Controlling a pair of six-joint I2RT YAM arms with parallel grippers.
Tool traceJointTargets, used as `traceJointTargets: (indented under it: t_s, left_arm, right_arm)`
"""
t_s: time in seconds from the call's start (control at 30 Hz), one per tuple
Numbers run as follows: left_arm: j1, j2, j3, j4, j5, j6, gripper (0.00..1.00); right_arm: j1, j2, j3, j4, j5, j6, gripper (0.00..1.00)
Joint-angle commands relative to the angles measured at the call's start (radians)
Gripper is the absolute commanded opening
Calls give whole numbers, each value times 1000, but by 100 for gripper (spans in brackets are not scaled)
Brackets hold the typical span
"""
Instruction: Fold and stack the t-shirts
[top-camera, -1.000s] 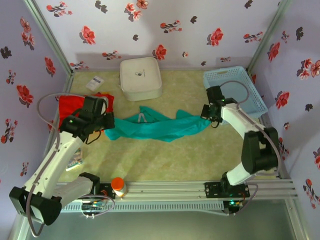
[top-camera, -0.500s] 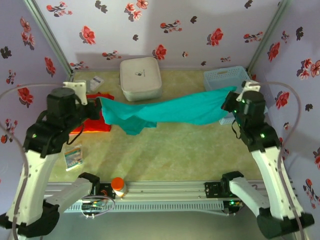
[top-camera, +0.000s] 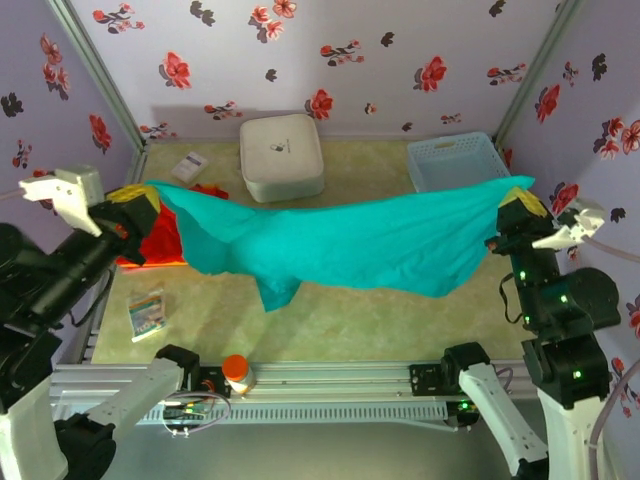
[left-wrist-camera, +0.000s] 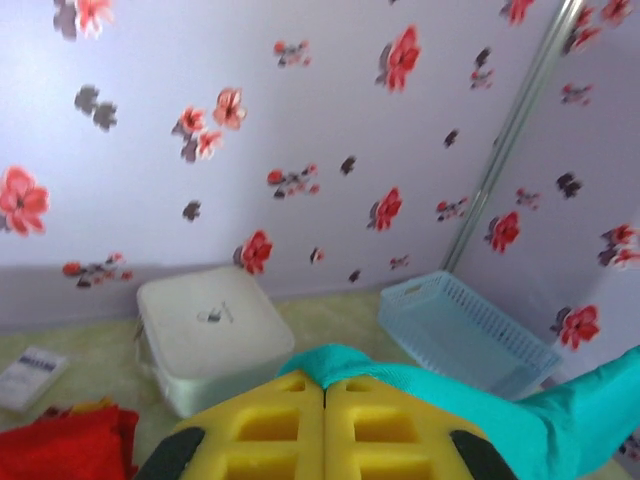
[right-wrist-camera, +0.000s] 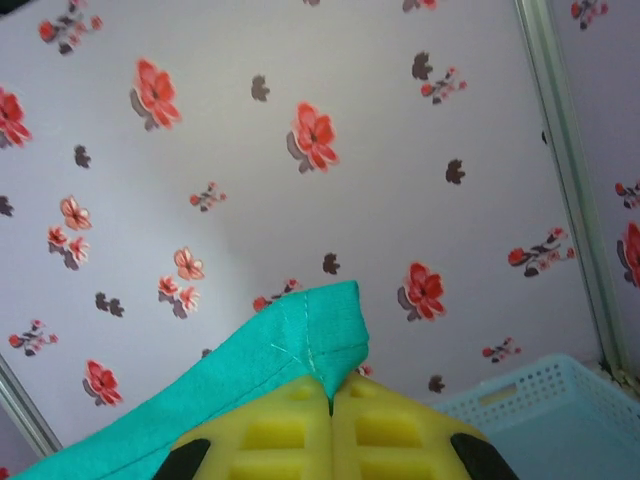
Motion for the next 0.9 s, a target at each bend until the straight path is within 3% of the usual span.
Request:
traceJointTargets:
  t_s: [0.0, 0.13, 0.37, 0.63, 0.87]
  left_arm:
    - [9, 2, 29, 14, -6, 21, 0]
    - [10, 34, -53, 34, -140, 24, 0]
    - [15, 128, -315, 187, -240, 24, 0]
    - [42, 312, -488, 381, -242, 5, 0]
    - [75, 485, -499, 471, -193, -28, 0]
  right_arm:
    - [3, -16, 21, 29, 5, -21, 0]
    - [4, 23, 12, -21, 25, -5, 0]
    - [4, 225, -88, -88, 79, 54, 0]
    - [3, 478, -235, 47, 67, 91, 0]
    - [-1, 741, -192, 92, 59, 108, 0]
